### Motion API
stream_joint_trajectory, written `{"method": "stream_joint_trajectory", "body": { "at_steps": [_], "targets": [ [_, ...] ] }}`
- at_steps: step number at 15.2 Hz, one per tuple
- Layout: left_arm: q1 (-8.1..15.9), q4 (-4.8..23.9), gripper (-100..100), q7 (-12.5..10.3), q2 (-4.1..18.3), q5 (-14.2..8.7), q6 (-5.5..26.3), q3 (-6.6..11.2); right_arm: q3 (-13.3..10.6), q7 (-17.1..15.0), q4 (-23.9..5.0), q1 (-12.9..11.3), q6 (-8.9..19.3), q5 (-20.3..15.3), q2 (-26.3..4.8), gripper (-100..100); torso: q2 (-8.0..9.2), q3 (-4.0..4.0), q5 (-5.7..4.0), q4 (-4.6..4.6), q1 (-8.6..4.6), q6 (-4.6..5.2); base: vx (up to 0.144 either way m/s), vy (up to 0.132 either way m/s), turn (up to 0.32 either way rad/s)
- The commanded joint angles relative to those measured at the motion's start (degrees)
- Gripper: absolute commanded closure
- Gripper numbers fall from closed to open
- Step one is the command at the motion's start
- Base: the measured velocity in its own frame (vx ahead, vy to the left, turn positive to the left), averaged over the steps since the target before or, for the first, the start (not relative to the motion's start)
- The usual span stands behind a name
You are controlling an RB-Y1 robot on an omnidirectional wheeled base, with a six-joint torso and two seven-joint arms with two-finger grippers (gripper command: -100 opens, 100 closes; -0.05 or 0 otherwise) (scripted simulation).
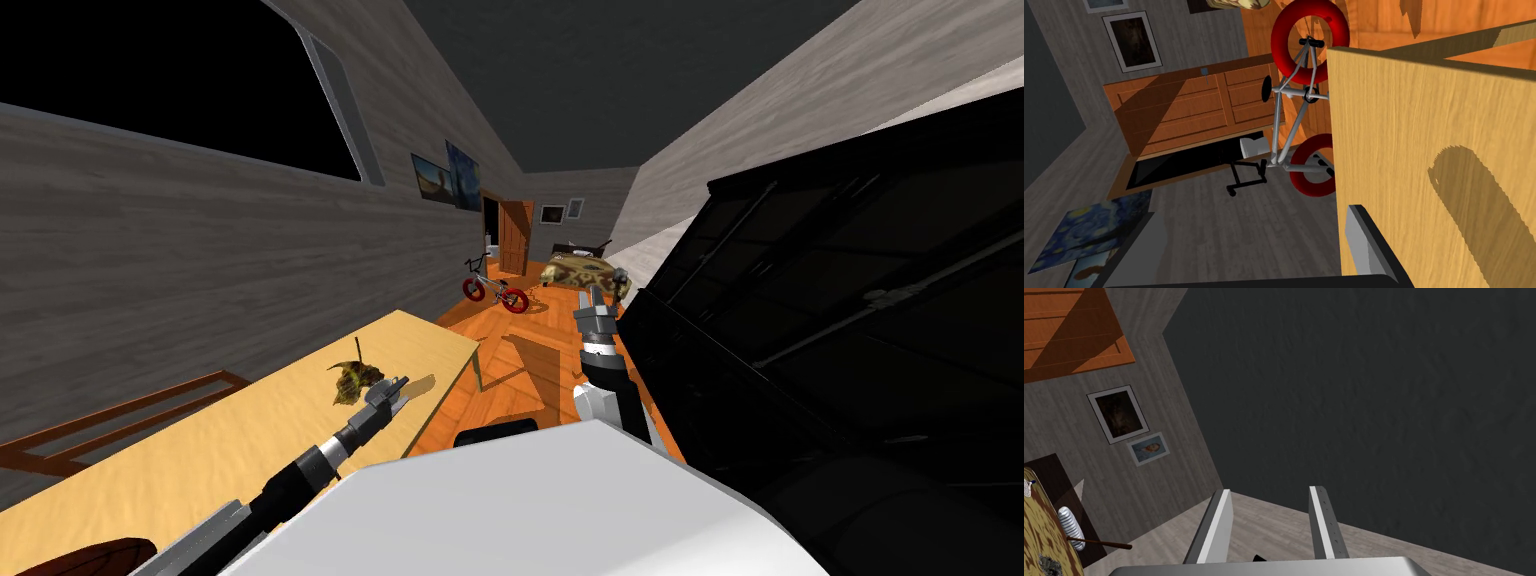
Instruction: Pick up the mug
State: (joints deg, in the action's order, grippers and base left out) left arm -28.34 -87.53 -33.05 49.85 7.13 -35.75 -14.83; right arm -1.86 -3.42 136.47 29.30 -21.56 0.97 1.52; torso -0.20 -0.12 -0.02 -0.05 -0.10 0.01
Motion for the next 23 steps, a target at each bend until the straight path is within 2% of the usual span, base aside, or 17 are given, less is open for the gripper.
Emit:
{"method": "stream_joint_trajectory", "body": {
  "at_steps": [1, 2, 3, 4, 5, 6, 7, 9, 10, 12, 13, 15, 16, 19, 20, 22, 23],
  "targets": [
    [-0.01, 2.18, -100, -0.79, 0.89, 0.13, -0.34, -0.45, 0.0, 0.0, 0.0, 0.0, 0.0, 0.0, 0.0, 0, 0.0, 0.0, 0.0, 0.0, 0.0, 0.0, 0.036, -0.016, -0.047],
    [0.09, 4.22, -100, -2.95, 3.23, 0.56, -0.4, -1.98, 0.0, 0.0, 0.0, 0.0, 0.0, 0.0, 0.0, 0, 0.02, 0.01, 0.0, 0.0, 0.0, -0.02, 0.054, -0.02, -0.13],
    [0.09, 5.5, -100, -2.95, 3.44, 0.56, -0.4, -1.98, 0.0, 0.0, 0.0, 0.0, 0.0, 0.0, 0.0, 0, -0.01, 0.0, -0.01, 0.0, 0.0, 0.01, 0.067, -0.018, -0.135],
    [0.18, 7.39, -100, -5.0, 5.29, 1.01, -0.45, -3.56, 0.0, 0.0, 0.0, 0.0, 0.0, 0.0, 0.0, 0, -0.05, -0.03, 0.0, -0.01, 0.0, 0.0, 0.081, -0.022, -0.158],
    [0.18, 8.79, -100, -5.11, 5.87, 1.01, -0.45, -3.56, 0.0, 0.0, 0.0, 0.0, 0.0, 0.0, 0.0, 0, -0.1, -0.06, 0.0, -0.02, 0.0, 0.01, 0.077, -0.025, -0.143],
    [0.25, 10.61, -100, -6.81, 7.31, 1.47, -0.48, -5.17, 0.0, 0.0, 0.0, 0.0, 0.0, 0.0, 0.0, 0, -0.11, -0.06, -0.02, -0.03, -0.02, -0.01, 0.089, -0.023, -0.158],
    [0.25, 12.01, -100, -7.27, 8.19, 1.47, -0.48, -5.17, 0.0, 0.0, 0.0, 0.0, 0.0, 0.0, 0.0, 0, -0.15, -0.08, -0.02, -0.03, -0.01, 0.01, 0.091, -0.016, -0.116],
    [0.32, 15.11, -100, -9.42, 10.36, 1.95, -0.49, -6.81, 0.0, 0.0, 0.0, 0.01, 0.0, 0.0, 0.0, 0, -0.2, -0.11, -0.01, -0.04, 0.0, 0.01, 0.098, -0.016, -0.143],
    [0.37, 16.6, -100, -10.87, 11.9, 2.44, -0.49, -8.47, 0.0, 0.0, 0.0, 0.01, 0.0, 0.0, 0.0, 0, -0.21, -0.12, -0.01, -0.04, 0.0, 0.01, 0.1, -0.02, -0.154],
    [0.37, 18.22, -100, -11.54, 12.38, 2.44, -0.49, -8.47, 0.0, 0.0, 0.0, 0.01, 0.0, 0.0, 0.0, 0, -0.23, -0.13, -0.02, -0.05, -0.01, 0.0, 0.081, -0.012, -0.077],
    [0.4, 19.87, -100, -13.62, 14.23, 2.95, -0.47, -10.17, 0.0, 0.0, 0.0, 0.01, 0.0, 0.0, 0.0, 0, -0.15, -0.09, -0.01, -0.04, -0.01, -0.02, 0.061, -0.021, -0.099],
    [0.4, 21.18, -100, -13.62, 14.23, 2.95, -0.47, -10.17, 0.0, 0.0, 0.0, 0.0, 0.0, 0.0, 0.0, 0, -0.1, -0.06, -0.02, -0.02, -0.04, 0.0, 0.056, -0.013, -0.078],
    [0.42, 23.0, -100, -15.66, 15.91, 3.47, -0.44, -11.88, 0.0, 0.0, 0.0, 0.01, 0.0, 0.0, 0.0, 0, -0.06, -0.04, -0.01, -0.01, -0.02, -0.02, 0.065, -0.017, -0.098],
    [0.42, 24.03, -100, -15.66, 15.91, 3.47, -0.44, -11.88, 0.0, 0.0, 0.0, 0.01, 0.0, 0.0, 0.0, 0, -0.06, -0.04, -0.02, -0.01, -0.04, -0.03, 0.056, -0.011, -0.048],
    [0.41, 25.56, -100, -17.63, 17.4, 4.0, -0.41, -13.62, 0.0, 0.0, 0.0, 0.0, 0.0, 0.0, 0.0, 0, 0.0, 0.0, -0.01, 0.0, -0.02, -0.03, 0.05, -0.009, -0.094],
    [0.41, 26.73, -100, -17.63, 17.4, 4.0, -0.41, -13.62, 0.0, 0.0, 0.0, 0.0, 0.0, 0.0, 0.0, 0, -0.04, -0.02, -0.01, 0.0, -0.01, 0.0, 0.057, -0.004, -0.077],
    [0.38, 28.46, -100, -19.54, 18.68, 4.55, -0.36, -15.37, 0.0, 0.0, 0.0, 0.0, 0.0, 0.0, 0.0, 0, -0.03, -0.02, 0.0, 0.0, 0.0, -0.02, 0.072, -0.006, -0.111]
  ]
}}
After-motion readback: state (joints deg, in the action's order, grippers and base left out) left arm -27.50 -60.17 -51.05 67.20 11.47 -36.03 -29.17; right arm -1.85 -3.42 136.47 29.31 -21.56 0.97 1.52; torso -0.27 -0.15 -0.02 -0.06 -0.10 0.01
